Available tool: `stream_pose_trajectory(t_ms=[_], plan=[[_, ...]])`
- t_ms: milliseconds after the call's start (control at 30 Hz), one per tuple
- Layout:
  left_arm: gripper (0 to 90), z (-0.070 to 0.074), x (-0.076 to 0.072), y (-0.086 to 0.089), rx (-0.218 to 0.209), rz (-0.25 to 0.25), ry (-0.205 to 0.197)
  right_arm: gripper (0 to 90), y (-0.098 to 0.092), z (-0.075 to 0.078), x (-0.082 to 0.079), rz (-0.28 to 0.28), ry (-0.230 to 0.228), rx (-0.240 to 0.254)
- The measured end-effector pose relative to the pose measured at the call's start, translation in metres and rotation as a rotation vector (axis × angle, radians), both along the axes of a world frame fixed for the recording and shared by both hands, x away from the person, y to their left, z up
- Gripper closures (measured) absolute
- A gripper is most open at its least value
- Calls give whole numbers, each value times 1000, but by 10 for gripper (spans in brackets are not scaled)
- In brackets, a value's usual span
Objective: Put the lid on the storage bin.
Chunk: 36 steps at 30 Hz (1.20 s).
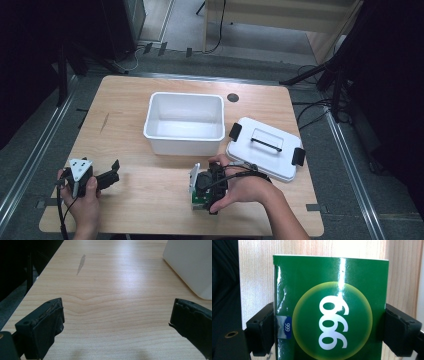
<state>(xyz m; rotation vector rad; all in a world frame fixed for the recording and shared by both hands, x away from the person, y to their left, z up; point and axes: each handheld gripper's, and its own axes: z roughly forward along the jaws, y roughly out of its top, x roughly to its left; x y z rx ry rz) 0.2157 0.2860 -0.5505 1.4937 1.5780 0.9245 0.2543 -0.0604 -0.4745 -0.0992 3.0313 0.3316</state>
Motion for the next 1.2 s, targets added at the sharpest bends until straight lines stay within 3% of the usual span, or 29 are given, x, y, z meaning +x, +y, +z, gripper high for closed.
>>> stream_pose_trajectory(t_ms=[433,800,1200], plan=[[0,0,0,-1,8,-1,-2,162,0,7,1,10,23,5],[0,0,0,0,7,-2,0,163,-4,31,4,7,13,28],[0,0,-1,-1,9,2,-2,163,-3,56,13,19,-33,47]])
